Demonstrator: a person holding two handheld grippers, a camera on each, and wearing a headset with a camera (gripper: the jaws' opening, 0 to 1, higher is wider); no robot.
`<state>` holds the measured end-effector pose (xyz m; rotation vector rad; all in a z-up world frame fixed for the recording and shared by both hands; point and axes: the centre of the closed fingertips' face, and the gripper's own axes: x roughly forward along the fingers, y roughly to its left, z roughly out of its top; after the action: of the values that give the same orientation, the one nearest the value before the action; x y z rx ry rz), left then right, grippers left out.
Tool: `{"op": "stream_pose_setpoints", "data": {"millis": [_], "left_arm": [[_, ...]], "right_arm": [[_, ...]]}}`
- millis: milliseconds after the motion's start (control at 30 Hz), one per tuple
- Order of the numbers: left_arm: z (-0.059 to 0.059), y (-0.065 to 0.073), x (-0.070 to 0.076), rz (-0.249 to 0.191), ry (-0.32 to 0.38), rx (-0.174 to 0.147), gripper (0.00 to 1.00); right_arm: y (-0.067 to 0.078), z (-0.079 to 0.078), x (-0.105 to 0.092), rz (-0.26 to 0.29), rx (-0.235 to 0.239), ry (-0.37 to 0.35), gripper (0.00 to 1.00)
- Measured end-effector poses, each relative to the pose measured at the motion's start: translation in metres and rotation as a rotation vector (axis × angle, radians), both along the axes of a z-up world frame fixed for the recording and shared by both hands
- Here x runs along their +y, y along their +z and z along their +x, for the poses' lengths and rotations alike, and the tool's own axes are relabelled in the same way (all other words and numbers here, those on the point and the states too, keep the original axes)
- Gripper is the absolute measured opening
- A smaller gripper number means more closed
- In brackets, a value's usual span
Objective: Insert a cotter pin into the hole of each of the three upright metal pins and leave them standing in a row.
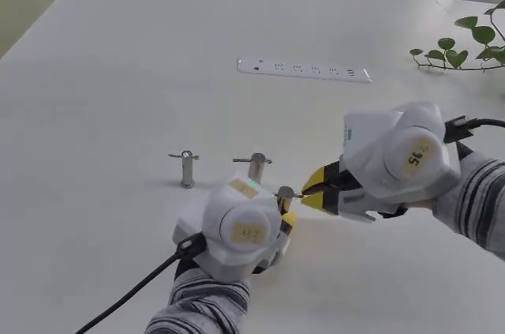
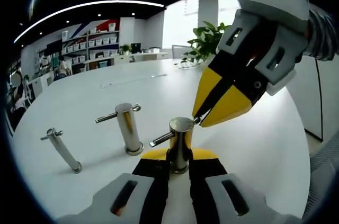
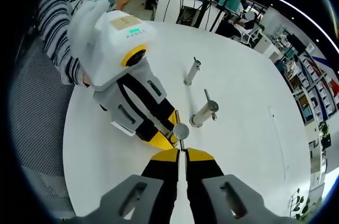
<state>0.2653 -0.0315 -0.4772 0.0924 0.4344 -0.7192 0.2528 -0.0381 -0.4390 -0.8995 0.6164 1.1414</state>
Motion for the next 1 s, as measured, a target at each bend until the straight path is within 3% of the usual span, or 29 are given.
{"op": "stream_pose_setpoints", "data": {"millis": [533, 667, 700, 733, 800, 900, 1000], "left_arm": [[0.000, -0.001, 0.000, 0.002, 0.014, 0.008, 0.10], [-0.001, -0.005, 0.001, 0.031, 0.007, 0.016, 0.10], [-0.003, -0.010, 0.002, 0.057, 0.000, 0.027, 0.11], [-0.002, -0.009, 0.003, 0.050, 0.005, 0.021, 0.13], [-0.003, -0.007, 0.004, 0.024, 0.004, 0.051, 0.18], [-0.005, -0.001, 0.006, 0.044, -0.022, 0.027, 0.24], [-0.006, 0.005, 0.008, 0.031, -0.039, 0.023, 0.30]], "right_arm": [[-0.001, 0.000, 0.007, 0.003, 0.011, -0.007, 0.00], [-0.001, 0.000, 0.007, 0.008, 0.016, -0.012, 0.00], [-0.002, 0.000, 0.008, 0.008, 0.018, -0.011, 0.00], [-0.002, -0.001, 0.008, 0.007, 0.020, -0.009, 0.00], [-0.002, -0.001, 0.008, 0.006, 0.018, -0.007, 0.00], [-0.003, 0.000, 0.008, 0.001, 0.019, -0.006, 0.00], [-0.003, 0.000, 0.009, 0.004, 0.027, -0.006, 0.02]]}}
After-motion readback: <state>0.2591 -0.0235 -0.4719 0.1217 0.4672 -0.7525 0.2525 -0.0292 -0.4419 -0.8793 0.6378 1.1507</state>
